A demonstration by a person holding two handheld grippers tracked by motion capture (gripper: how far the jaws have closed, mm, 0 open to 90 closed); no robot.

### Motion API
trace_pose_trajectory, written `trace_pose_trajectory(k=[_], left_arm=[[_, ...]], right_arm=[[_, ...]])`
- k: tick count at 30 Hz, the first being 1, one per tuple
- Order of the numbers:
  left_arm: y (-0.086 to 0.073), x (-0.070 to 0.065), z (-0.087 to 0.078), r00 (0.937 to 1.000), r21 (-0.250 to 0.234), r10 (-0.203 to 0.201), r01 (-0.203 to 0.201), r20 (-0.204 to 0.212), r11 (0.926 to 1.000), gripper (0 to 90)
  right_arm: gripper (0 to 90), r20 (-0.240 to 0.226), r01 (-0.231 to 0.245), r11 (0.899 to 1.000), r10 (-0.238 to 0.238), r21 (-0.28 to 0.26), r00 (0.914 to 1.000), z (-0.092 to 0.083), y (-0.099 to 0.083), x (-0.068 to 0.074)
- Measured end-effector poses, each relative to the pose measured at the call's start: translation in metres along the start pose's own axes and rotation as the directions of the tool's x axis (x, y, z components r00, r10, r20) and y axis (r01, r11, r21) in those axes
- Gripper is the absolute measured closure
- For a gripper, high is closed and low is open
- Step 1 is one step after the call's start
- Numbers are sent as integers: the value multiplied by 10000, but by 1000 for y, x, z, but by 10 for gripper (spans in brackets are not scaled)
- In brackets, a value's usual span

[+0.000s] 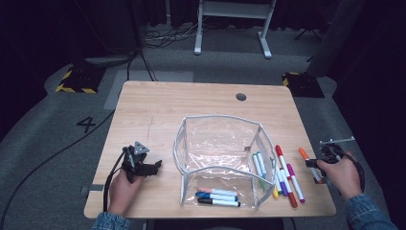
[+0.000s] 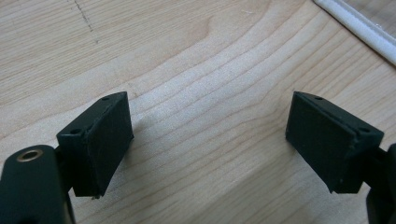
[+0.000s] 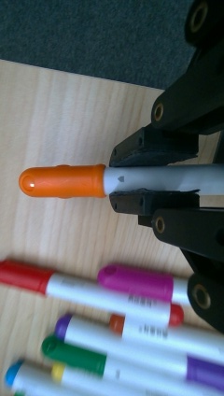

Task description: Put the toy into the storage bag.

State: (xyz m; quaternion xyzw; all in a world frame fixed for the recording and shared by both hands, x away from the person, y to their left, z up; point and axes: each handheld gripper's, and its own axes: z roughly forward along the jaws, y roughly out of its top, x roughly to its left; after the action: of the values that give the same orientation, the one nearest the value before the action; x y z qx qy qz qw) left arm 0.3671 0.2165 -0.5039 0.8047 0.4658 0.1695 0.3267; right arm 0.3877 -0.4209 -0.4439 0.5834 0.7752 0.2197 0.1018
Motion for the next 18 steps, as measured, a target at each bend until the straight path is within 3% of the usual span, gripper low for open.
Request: trace_pose_trajectory(k=[10, 18], left_arm=[[0, 0, 0, 10000, 3, 2, -2, 0, 10000, 149], [0, 0, 0, 10000, -16, 29, -29, -6, 10000, 149]], right_arm=[[769, -875, 603, 9927, -696, -1040, 9937, -50, 21, 20], [769, -1408, 1297, 9763, -1548, -1730, 9779, -81, 34, 43]])
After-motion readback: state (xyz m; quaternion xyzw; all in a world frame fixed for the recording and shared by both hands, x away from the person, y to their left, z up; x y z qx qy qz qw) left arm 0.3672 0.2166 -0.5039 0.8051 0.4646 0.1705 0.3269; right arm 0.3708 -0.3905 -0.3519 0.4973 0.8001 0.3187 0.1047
